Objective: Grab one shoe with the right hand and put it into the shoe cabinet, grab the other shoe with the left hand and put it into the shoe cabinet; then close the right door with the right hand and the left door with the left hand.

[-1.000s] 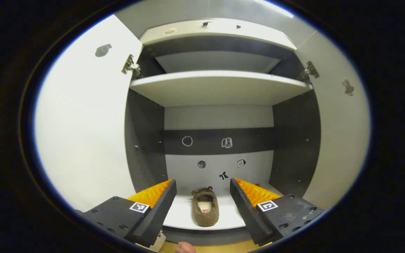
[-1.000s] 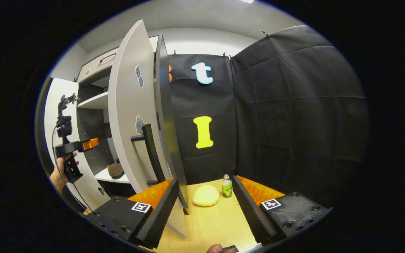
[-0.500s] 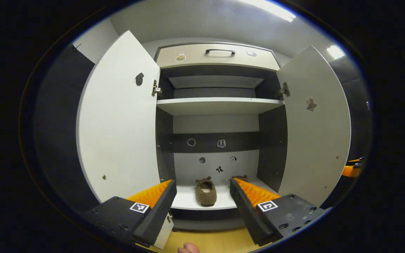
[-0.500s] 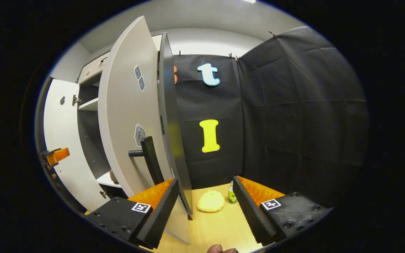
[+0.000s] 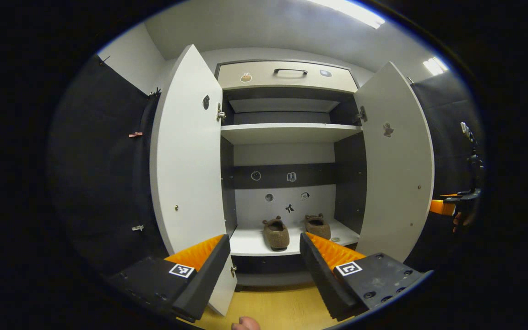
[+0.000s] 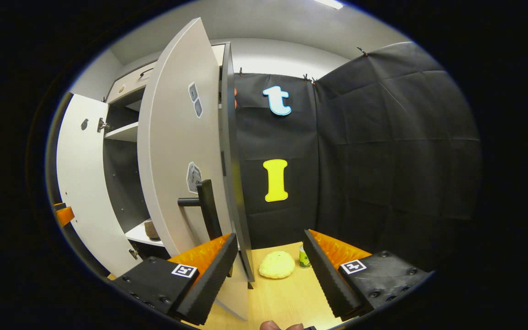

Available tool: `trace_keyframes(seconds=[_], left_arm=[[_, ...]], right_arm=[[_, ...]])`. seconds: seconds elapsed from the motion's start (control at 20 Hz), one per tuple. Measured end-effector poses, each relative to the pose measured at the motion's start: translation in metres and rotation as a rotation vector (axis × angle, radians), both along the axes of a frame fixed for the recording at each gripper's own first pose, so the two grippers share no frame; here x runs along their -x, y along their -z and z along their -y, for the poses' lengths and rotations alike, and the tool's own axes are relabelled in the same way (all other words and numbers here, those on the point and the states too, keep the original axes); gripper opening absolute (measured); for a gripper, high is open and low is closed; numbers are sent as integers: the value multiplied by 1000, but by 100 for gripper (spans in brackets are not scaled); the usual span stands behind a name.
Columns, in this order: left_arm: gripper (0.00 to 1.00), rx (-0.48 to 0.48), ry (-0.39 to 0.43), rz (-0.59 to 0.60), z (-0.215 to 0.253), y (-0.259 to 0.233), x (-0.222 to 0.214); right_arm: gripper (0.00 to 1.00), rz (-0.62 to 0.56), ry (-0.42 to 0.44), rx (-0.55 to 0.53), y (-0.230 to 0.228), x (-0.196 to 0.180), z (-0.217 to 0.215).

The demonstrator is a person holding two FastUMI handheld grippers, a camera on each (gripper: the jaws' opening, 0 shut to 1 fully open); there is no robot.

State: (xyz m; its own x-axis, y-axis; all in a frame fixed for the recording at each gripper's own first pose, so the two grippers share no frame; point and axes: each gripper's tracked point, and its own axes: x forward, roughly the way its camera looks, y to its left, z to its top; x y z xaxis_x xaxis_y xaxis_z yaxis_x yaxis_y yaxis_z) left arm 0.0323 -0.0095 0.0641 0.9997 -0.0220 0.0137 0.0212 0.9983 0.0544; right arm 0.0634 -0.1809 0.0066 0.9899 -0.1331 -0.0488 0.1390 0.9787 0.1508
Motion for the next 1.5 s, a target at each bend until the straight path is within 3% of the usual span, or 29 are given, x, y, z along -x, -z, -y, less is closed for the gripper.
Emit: trace_keyframes(seconds=[0.25, 0.85, 0.95, 1.35, 1.5], left_arm=[[96, 5, -19, -18, -16, 9, 12], [96, 11, -59, -43, -44, 19, 23], [96, 19, -66, -47, -49, 20, 24], [96, 44, -131, -47, -99, 17, 26], [96, 45, -183, -38, -134, 12, 23]], right_arm=[[98, 6, -19, -4, -1, 3, -34], [98, 7, -244, -51, -2, -36, -171], [98, 21, -249, -34, -9, -40, -186], [98, 15, -247, -72, -17, -24, -182], [98, 17, -221, -20, -15, -15, -172]])
